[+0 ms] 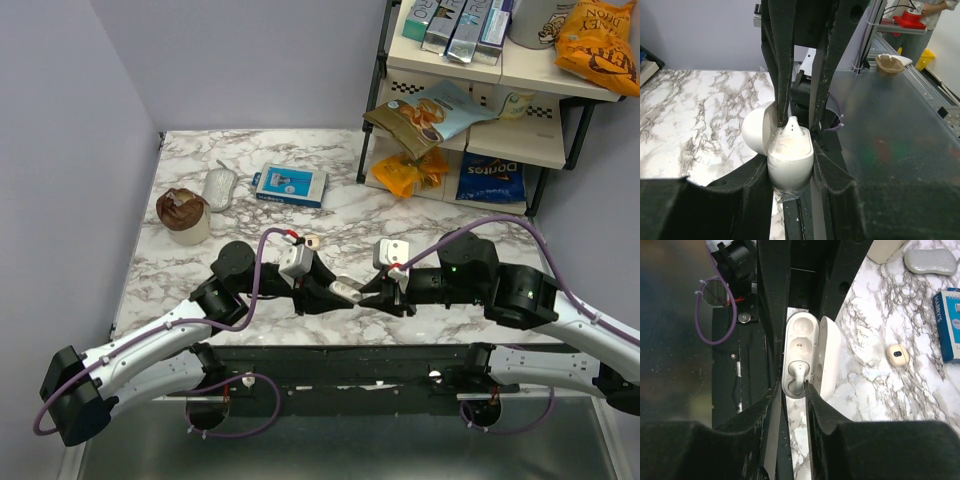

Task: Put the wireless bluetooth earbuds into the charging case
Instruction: Place the earbud in the charging case, then pick up the earbud from the center of the board.

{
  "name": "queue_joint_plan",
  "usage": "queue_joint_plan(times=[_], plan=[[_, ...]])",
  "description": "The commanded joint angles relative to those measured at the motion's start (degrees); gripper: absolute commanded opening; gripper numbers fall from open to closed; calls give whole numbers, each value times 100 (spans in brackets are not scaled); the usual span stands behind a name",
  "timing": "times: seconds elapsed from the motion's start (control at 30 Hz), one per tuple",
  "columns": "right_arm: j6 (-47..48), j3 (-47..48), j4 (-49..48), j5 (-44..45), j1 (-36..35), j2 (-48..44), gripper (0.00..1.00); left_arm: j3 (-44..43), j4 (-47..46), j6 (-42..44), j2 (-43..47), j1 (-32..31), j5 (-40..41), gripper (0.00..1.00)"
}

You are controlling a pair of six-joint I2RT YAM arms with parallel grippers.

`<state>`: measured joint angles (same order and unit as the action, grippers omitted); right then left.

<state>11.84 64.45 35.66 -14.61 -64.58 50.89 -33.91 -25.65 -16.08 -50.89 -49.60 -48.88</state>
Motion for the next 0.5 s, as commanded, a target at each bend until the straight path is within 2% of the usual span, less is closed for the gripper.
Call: queue_joint_plan(times=[0.0, 0.13, 0.23, 0.37, 0.47], plan=[[-58, -29, 169, 362, -20, -27, 37, -2, -520, 25, 168, -49, -16, 0], [-155, 138, 108, 494, -20, -315, 43, 77, -511, 61, 185, -49, 98, 0], [-339, 69, -198, 1160, -29, -729, 46, 244, -485, 131, 229, -49, 370, 0], [-961, -642, -823, 3186, 32, -1257, 48, 630, -774, 43, 387, -49, 949, 0], [-1672, -1073, -780, 3693, 461, -889, 48, 973, -1065, -97, 527, -58, 1545, 0]])
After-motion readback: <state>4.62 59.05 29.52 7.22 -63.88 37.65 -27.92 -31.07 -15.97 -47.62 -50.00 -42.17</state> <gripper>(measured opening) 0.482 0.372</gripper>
